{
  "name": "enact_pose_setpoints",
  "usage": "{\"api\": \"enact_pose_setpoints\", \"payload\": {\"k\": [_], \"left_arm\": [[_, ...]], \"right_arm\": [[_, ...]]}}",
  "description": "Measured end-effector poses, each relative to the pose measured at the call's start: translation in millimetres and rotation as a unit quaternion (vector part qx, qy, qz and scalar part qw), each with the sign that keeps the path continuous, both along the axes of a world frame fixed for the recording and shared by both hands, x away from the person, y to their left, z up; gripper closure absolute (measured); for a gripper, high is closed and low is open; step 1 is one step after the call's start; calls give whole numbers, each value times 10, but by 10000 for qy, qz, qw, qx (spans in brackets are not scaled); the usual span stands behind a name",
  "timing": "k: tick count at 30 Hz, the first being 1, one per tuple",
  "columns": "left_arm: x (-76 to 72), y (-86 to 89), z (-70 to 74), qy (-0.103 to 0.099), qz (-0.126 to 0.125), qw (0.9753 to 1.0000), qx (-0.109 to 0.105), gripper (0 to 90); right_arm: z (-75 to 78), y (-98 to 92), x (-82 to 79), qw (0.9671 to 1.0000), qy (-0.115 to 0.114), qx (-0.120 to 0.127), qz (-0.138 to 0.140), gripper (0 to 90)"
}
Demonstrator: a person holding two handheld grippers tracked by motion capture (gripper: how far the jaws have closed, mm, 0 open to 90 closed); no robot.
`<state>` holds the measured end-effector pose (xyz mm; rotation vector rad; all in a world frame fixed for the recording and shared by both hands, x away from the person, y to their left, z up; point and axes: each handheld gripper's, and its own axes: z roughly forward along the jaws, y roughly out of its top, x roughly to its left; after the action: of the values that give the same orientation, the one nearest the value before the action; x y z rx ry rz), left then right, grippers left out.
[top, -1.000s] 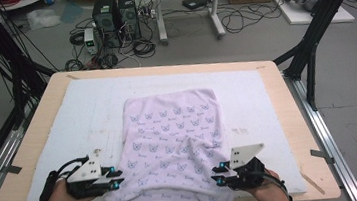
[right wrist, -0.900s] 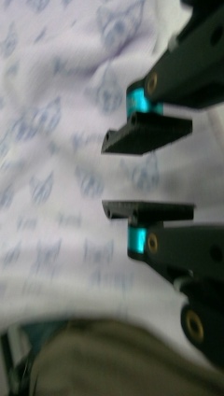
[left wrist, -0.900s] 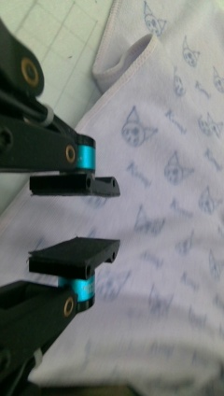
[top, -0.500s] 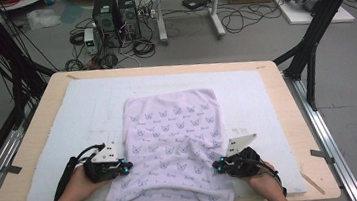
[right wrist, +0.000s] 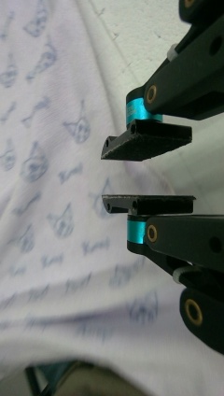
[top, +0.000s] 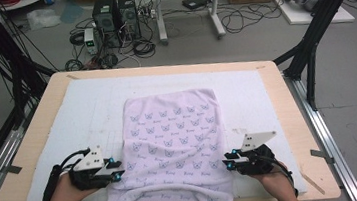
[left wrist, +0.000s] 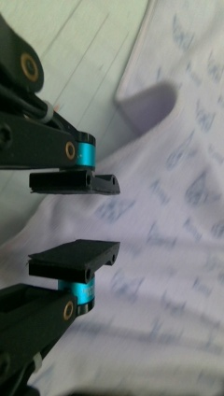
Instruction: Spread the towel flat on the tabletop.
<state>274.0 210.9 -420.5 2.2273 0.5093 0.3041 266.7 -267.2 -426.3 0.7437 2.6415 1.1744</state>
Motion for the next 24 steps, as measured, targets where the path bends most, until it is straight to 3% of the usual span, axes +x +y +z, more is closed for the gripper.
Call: {"api": "enact_pose_setpoints", "payload": {"k": [3,5,7,8,11,14,18,20,24], "left_arm": [[167,-109,-79,155,169,9997,41,618],[237,-166,-157,293,168,9992,218,677],[230,-172,-199,347,125,9993,84,770],[218,-164,-192,321,142,9993,140,844],[131,-125,-165,389,37,9990,204,875],[-18,-27,-152,434,-20,9988,208,879],[-168,78,-126,519,-94,9985,159,877],[-185,86,-85,505,-88,9986,97,866],[-91,100,61,338,69,9991,-229,705]], "right_arm": [[-107,53,104,9998,121,-146,-90,656],[-145,76,146,9996,176,-188,-103,663],[-146,77,154,9997,172,-178,-76,720],[-144,70,155,9997,202,-165,-28,802],[-133,49,139,9995,279,-157,59,856],[-85,-13,68,9992,212,-332,57,883],[2,-140,-41,9998,87,-157,-48,870],[40,-146,-63,9998,6,-150,-88,812],[53,-78,-13,9999,-34,-132,-87,739]]}}
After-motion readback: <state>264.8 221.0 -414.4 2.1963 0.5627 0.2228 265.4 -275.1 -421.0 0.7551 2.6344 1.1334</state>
